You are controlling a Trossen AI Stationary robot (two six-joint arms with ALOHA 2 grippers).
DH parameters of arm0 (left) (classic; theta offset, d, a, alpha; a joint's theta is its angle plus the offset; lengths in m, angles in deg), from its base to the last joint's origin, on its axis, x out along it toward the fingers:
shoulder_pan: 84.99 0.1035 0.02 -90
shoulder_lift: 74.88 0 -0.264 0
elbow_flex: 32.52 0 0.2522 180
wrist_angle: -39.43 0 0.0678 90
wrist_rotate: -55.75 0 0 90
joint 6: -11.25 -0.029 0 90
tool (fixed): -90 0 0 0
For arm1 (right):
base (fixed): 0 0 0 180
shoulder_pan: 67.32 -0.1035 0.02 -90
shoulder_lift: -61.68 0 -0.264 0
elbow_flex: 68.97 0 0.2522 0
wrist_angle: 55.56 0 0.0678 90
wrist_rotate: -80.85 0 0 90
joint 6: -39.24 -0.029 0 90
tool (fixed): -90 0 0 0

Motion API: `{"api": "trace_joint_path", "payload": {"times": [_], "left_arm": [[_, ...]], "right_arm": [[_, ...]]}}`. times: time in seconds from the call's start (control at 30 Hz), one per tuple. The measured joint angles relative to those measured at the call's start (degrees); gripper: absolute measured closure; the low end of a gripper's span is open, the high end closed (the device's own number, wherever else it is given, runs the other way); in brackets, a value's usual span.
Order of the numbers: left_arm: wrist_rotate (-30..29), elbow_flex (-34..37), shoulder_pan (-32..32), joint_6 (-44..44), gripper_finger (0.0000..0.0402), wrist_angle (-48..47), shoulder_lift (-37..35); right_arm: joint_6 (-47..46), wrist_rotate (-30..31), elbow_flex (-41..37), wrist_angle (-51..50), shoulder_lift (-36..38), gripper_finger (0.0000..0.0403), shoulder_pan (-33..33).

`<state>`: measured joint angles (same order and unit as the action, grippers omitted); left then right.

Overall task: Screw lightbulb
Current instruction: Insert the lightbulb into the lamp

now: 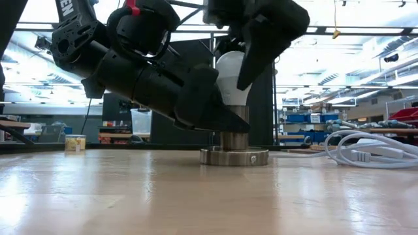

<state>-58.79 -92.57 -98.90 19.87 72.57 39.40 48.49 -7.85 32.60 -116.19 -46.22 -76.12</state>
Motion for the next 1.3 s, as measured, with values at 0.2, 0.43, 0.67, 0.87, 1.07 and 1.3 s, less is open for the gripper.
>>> {"api": "trace_joint_path", "payload": {"times": [0.2, 0.43, 0.67, 0.87, 1.07, 1.3], "left_arm": [[-0.2, 0.0, 0.0, -3.9, 0.0198, 0.7, 0.0], [-0.3, 0.0, 0.0, -3.4, 0.0198, 1.4, 0.0], [-0.2, 0.0, 0.0, -2.0, 0.0198, 0.8, -2.0], [0.1, -0.1, 0.0, -2.0, 0.0198, -0.8, -4.1], [0.1, -0.1, 0.0, -0.2, 0.0198, -1.8, -4.2], [0.1, -0.2, 0.0, 2.2, 0.0198, -2.2, -4.3]], "right_arm": [[-0.1, 0.1, 0.0, 1.3, 0.1, 0.0031, 0.0], [-2.1, 0.1, 0.0, 2.9, 0.1, 0.0056, -0.2], [-4.5, 0.1, 0.0, 0.2, 0.1, 0.0087, -0.2], [-4.7, 2.0, 0.0, -0.5, 0.1, 0.0104, -0.5], [-4.0, 3.3, 0.0, -0.4, 0.1, 0.0119, -0.5], [-1.6, 3.9, 3.7, -3.5, 0.3, 0.0118, -0.5]]}}
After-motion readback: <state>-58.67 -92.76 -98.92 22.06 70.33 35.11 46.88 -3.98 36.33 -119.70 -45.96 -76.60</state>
